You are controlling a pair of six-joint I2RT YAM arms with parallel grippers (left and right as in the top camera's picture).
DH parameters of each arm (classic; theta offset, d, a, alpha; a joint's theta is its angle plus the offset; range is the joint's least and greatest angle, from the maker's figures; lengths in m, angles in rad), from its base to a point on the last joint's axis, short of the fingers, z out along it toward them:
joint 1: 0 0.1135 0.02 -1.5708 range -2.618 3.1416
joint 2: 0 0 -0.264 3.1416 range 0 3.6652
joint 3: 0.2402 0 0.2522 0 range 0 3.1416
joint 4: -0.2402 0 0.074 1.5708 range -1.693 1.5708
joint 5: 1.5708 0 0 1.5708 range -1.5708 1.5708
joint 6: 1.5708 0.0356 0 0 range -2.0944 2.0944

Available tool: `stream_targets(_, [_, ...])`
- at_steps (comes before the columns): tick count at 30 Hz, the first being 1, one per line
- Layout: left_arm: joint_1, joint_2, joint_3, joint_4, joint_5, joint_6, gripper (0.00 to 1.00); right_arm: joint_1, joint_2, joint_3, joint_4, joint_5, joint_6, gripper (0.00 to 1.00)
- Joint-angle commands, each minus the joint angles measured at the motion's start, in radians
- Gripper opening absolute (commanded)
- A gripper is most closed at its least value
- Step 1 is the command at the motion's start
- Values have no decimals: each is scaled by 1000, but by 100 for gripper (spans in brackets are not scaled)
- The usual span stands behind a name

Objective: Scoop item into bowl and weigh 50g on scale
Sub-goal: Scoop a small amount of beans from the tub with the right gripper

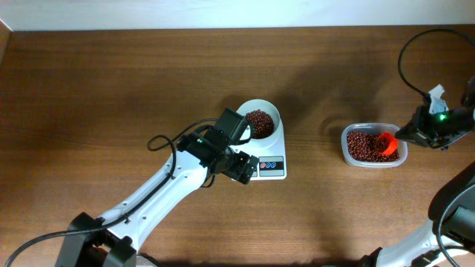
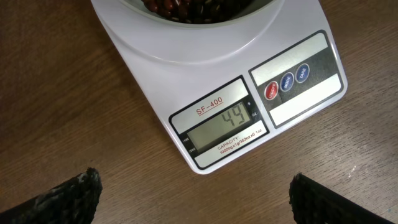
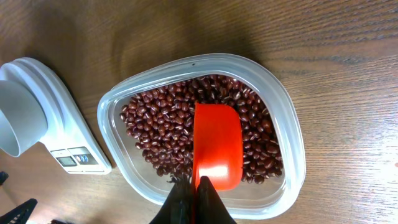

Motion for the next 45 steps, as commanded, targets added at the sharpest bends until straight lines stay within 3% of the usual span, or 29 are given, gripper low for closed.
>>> stream_targets(1, [-3,-14,-5,2,-7,-10,99,-6,-15,27,0,-29,-24,4])
stream_targets(10, [-3,-14,-5,2,-7,-10,99,-75,-15,34,8,-156,-56,4])
stream_targets(36, [-3,-14,-5,2,-7,-10,99,-76,-15,34,6,-130,-33,4])
stream_targets(45, [-3,-14,-5,2,-7,-10,99,-116,-15,35,-42,-282,-135,4])
